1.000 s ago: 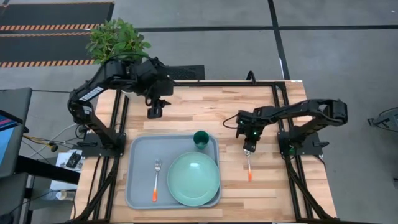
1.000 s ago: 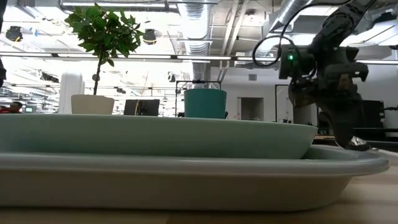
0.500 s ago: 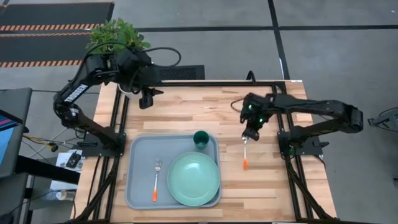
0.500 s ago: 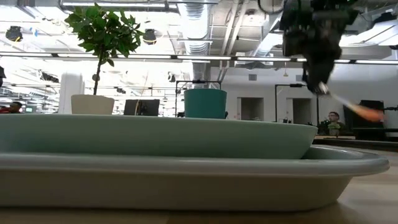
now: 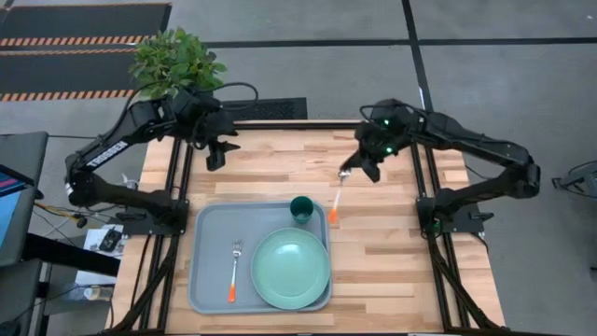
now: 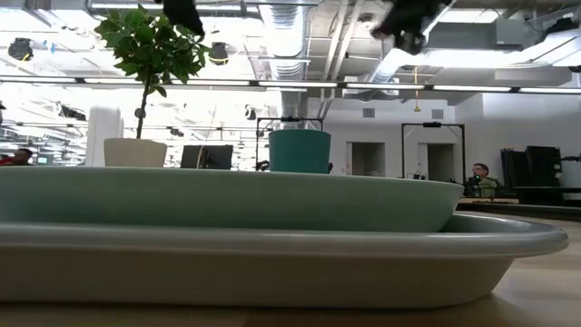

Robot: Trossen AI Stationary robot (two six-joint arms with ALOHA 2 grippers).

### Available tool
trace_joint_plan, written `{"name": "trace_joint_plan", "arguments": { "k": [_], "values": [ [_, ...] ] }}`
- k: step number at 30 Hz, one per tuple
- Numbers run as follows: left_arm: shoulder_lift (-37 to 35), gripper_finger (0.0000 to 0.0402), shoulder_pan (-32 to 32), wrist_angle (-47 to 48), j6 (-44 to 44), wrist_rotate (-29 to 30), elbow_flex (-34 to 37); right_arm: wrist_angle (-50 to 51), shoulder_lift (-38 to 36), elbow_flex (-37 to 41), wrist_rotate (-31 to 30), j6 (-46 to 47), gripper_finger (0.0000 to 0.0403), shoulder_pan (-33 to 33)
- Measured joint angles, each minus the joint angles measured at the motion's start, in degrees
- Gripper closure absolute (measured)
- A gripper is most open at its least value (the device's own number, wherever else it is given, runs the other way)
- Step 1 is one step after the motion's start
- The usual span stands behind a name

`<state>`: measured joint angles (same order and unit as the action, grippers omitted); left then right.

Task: Pick and place plate/cup/fork/spoon on tray
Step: Put the orange spoon to the left side of the orange fork on the blue serving tray

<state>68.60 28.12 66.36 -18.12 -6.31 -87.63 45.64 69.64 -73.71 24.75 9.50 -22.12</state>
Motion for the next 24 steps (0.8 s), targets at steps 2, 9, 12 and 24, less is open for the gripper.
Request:
{"name": "trace_joint_plan", "arguments": {
  "k": [2, 9, 12, 24],
  "values": [
    [-2.24, 0.0236, 0.81, -1.49, 0.73, 0.0, 3.06, -1.45, 2.36, -2.74, 1.13, 0.06, 0.0399, 0.28],
    [-10.6, 0.0236, 3.38, -10.87, 8.49, -0.02, 11.52, -6.72, 12.55, -10.28, 2.46, -1.45, 0.0398, 1.51],
    [-14.34, 0.0236, 4.61, -16.16, 14.6, -0.06, 15.06, -10.88, 17.51, -13.6, 2.5, -2.48, 0.0399, 2.22],
    [-17.41, 0.0236, 8.31, -17.14, 31.75, -11.7, 19.63, -18.18, 38.19, -32.53, 10.07, -3.16, 0.0398, 3.14]
  ]
}}
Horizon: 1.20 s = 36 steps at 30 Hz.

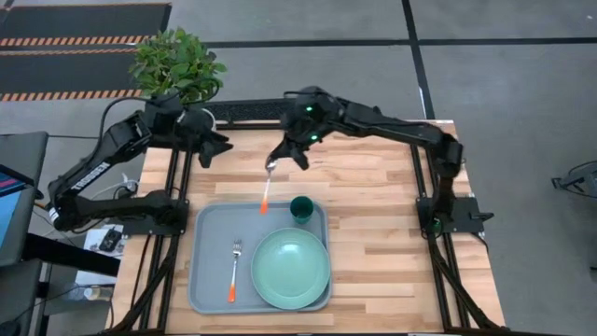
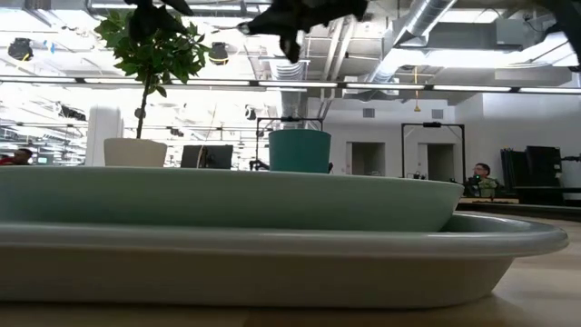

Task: Pick and place plate/cup/fork/spoon on tray
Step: Put the orange spoon to the left side of the orange fork on the blue serving tray

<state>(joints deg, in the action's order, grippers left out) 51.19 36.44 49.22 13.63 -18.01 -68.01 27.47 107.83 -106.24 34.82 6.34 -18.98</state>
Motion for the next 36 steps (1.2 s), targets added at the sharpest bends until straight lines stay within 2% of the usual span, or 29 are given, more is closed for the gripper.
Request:
{"name": "trace_joint_plan", "arguments": {
  "k": [3, 10, 17, 25, 36],
  "values": [
    [1.32, 0.0236, 0.02, 0.14, 1.86, -2.14, -0.02, 0.44, 3.99, -3.81, 0.35, -0.34, 0.0397, 0.36],
    [4.4, 0.0236, 0.05, 1.81, 5.09, -2.15, -0.02, 0.69, 8.6, -8.83, -0.56, -0.36, 0.0396, 0.61],
    [7.76, 0.0236, 0.05, 0.87, 6.01, -3.83, -0.02, -0.08, 8.83, -8.89, -3.18, -0.41, 0.0395, 0.61],
    [12.73, 0.0236, 0.03, -1.35, 5.0, -7.72, -0.02, 0.08, 8.83, -8.89, -3.32, -0.38, 0.0394, 0.59],
    [14.62, 0.0236, -2.49, -6.81, 4.96, -10.79, -0.02, 0.99, 8.81, -8.89, -3.25, -0.82, 0.0394, 0.59]
  ]
}}
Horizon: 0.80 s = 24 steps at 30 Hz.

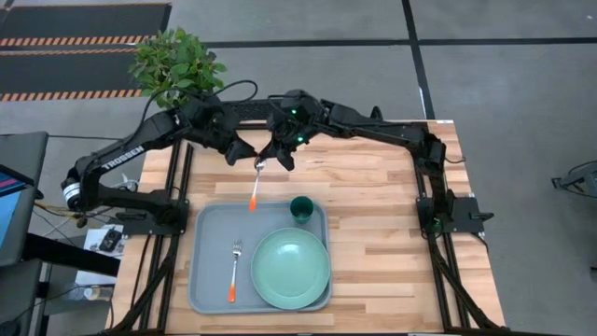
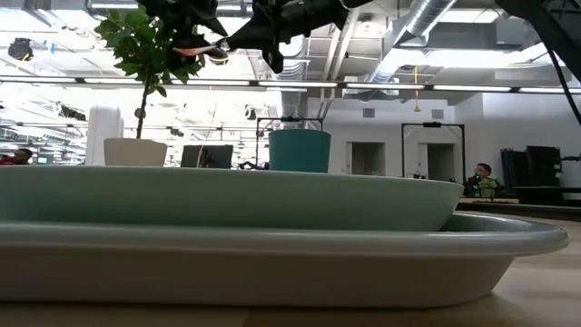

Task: Pick and place plate/cup/fork/spoon on tray
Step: Put the orange spoon to the left side of the orange fork on the blue serving tray

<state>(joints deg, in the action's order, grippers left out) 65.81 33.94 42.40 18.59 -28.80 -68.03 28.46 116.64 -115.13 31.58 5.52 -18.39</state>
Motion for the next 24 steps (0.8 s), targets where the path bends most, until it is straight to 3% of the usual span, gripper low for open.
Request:
{"name": "trace_joint_plan", "arguments": {
  "k": [8, 12, 24],
  "values": [
    [-0.01, 0.0238, -2.21, -0.14, 0.63, -0.35, -0.02, -0.16, 0.0, 0.02, -0.33, 0.0, 0.0394, -0.09],
    [-0.03, 0.0248, -3.38, -0.36, 0.54, 2.37, -0.02, -0.51, 0.0, 0.02, -0.31, 0.0, 0.0393, -0.07],
    [0.3, 0.0331, -4.03, -0.82, -0.46, 3.75, -0.04, -0.79, 0.0, 0.02, -0.29, 0.02, 0.0392, -0.07]
  ]
}}
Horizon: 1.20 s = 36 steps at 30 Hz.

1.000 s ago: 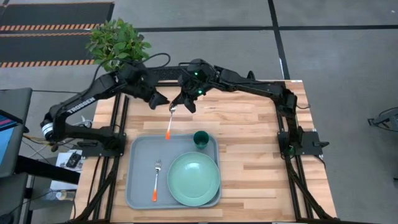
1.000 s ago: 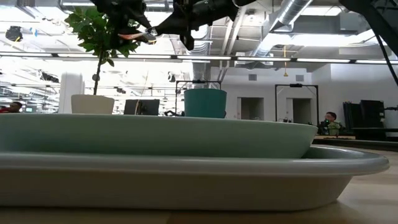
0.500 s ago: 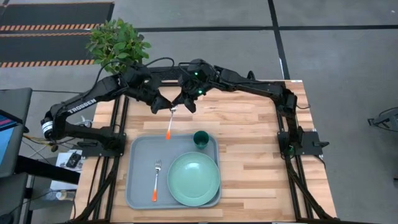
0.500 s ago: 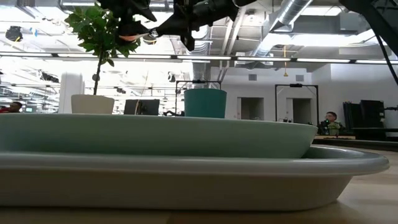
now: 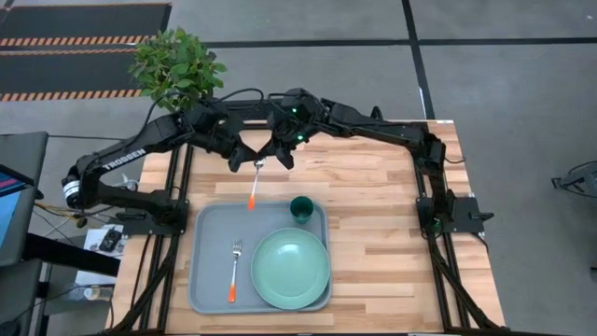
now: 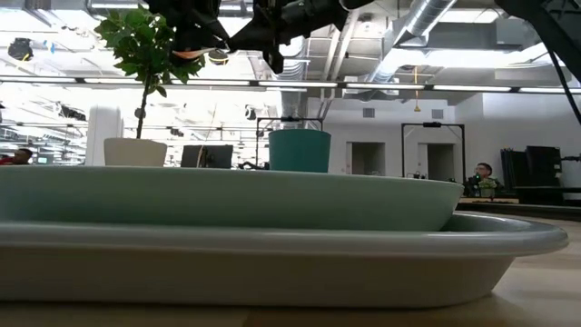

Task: Pick and place plate/cup/fork/spoon on tray
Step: Put the orange spoon to the left side of the orange fork on the blue serving tray

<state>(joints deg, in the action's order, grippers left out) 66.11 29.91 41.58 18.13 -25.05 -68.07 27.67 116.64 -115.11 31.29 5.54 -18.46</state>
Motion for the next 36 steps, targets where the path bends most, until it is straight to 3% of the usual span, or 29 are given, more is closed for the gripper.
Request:
{"name": "trace_joint_plan", "arguments": {
  "k": [9, 18, 26, 31, 36],
  "values": [
    [3.47, 0.0395, -0.17, 0.41, 0.09, -1.34, -0.02, 0.92, 0.09, 0.11, -0.11, 0.37, 0.0392, -0.02],
    [3.21, 0.038, -0.15, 0.26, 0.15, 0.3, -0.02, 1.32, 0.09, 0.09, -0.04, -0.28, 0.0392, -0.48],
    [3.28, 0.0398, -0.11, -0.4, -0.41, 1.24, 0.0, 1.5, 0.0, 0.02, -0.26, 0.02, 0.0389, -0.66],
    [3.28, 0.0401, -0.08, -0.52, -0.6, 2.39, 0.0, 1.61, -0.02, 0.0, -2.34, -0.06, 0.0362, -0.59],
    [3.28, 0.0401, -0.09, -0.66, -0.66, 4.52, 0.0, 1.7, -0.04, 0.0, -2.71, -0.24, 0.0305, -0.93]
  ]
}}
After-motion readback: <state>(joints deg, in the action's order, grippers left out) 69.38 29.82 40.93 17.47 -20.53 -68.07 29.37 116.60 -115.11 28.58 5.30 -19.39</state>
